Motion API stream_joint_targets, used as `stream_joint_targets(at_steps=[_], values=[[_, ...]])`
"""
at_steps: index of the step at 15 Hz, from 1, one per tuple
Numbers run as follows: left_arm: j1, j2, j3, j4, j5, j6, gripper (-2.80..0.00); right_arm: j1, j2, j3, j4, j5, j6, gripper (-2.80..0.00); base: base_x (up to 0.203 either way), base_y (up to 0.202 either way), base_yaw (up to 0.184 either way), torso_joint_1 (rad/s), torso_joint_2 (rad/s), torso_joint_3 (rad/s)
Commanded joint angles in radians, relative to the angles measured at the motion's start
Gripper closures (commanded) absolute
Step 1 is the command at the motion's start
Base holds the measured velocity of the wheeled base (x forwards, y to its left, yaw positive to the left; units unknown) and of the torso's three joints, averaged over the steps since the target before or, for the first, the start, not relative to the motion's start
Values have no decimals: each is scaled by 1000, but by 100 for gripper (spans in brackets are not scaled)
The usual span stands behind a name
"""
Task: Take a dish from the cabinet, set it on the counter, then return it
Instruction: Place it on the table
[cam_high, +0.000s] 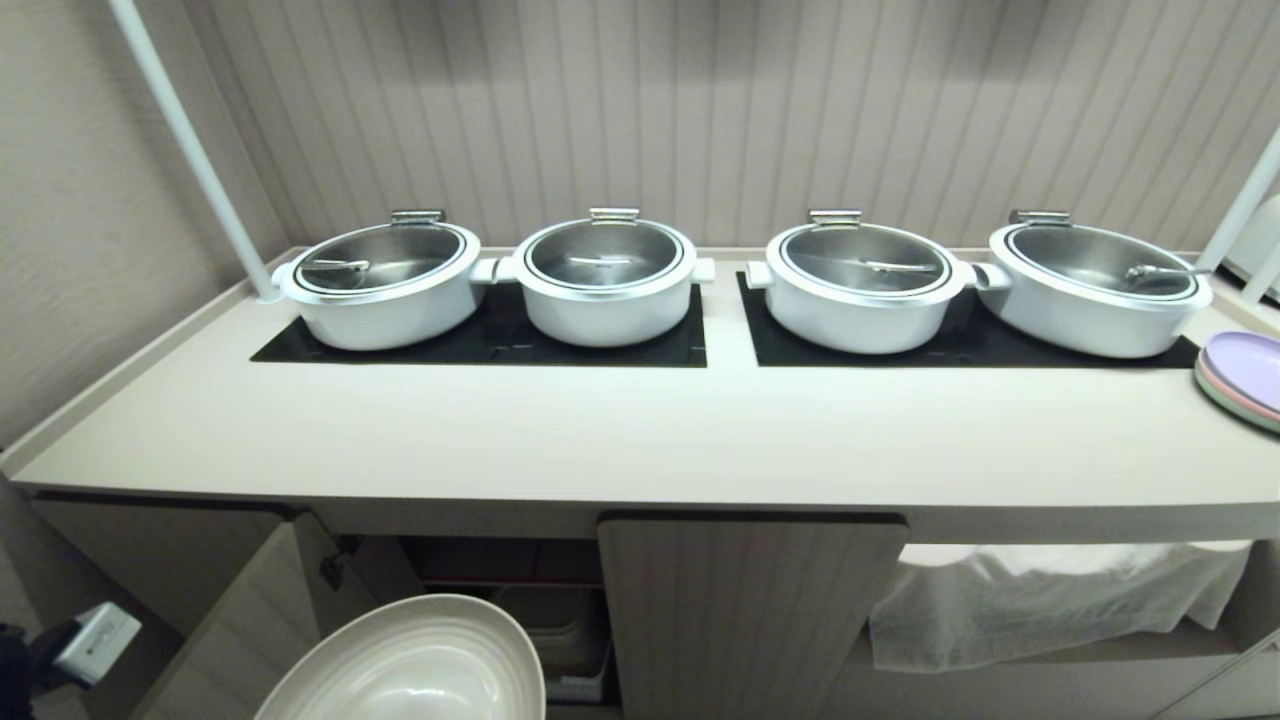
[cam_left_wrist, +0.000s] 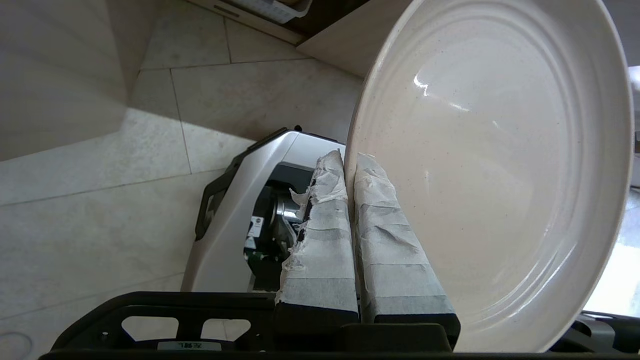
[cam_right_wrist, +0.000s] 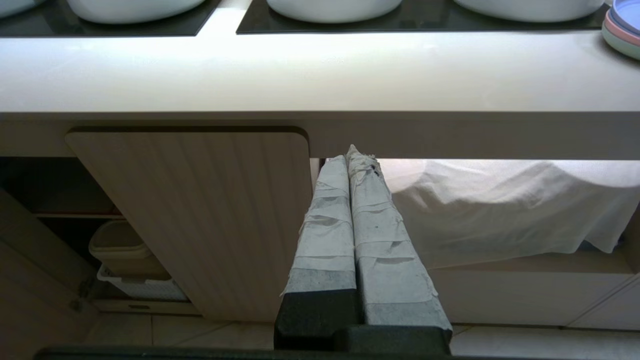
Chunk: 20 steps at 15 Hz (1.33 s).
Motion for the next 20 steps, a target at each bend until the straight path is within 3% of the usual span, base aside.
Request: stream_joint_targets(at_steps=[1, 8, 20], values=[[-1, -2, 1, 0, -2, -2, 0, 0, 0, 1, 0, -1, 0, 0, 0, 0, 0, 0, 0, 0], [-1, -4, 11, 0, -1, -2, 0, 0, 0, 1, 0, 0, 0, 0, 162, 0, 1, 10, -2, 1], [-2, 7, 8, -1, -14, -2, 0, 0, 0, 1, 0, 0, 0, 0, 0, 0, 0, 0, 0, 0]])
